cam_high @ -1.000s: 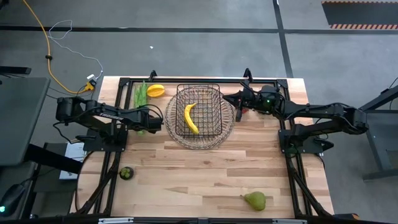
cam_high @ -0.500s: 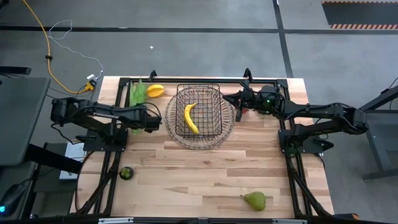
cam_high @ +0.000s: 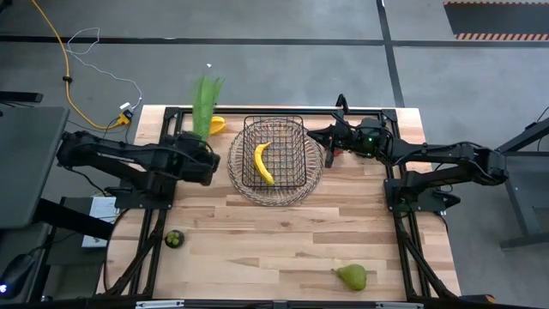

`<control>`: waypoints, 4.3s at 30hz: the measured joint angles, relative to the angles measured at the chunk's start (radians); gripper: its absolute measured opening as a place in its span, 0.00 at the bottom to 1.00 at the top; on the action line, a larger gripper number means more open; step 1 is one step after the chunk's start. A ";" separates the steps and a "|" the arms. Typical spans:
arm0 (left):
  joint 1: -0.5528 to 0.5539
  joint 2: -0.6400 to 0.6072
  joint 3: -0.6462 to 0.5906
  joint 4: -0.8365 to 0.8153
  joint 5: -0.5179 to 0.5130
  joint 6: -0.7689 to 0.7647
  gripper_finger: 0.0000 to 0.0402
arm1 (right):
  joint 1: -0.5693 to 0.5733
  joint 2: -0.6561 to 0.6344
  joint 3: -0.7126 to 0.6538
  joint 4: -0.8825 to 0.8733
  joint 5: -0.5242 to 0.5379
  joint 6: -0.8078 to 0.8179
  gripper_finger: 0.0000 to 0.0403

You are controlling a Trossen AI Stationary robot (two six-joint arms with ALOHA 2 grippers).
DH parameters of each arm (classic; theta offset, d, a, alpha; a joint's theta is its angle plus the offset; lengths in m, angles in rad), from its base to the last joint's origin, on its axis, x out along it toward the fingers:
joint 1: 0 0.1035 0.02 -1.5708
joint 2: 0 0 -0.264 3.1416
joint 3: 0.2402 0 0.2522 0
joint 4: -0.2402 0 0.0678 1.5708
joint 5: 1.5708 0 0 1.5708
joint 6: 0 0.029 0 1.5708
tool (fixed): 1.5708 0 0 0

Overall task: Build produce basket
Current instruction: Put the leaf lettuce into the black wire basket

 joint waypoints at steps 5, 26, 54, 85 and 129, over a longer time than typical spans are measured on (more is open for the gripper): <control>-0.041 -0.009 0.006 0.406 -0.109 0.307 0.33 | 0.000 0.000 0.000 0.000 0.000 0.030 0.00; 0.211 0.510 0.006 1.539 0.273 0.712 0.33 | 0.261 -0.002 0.000 0.049 0.108 0.096 0.00; 0.090 0.853 0.172 1.538 0.094 0.481 0.33 | 0.316 -0.003 0.000 0.060 0.155 0.108 0.00; 0.071 0.872 0.172 1.524 0.198 0.464 0.46 | 0.316 -0.003 0.000 0.060 0.155 0.108 0.00; 0.062 0.871 0.172 1.523 0.183 0.527 0.62 | 0.316 -0.002 0.000 0.059 0.154 0.108 0.00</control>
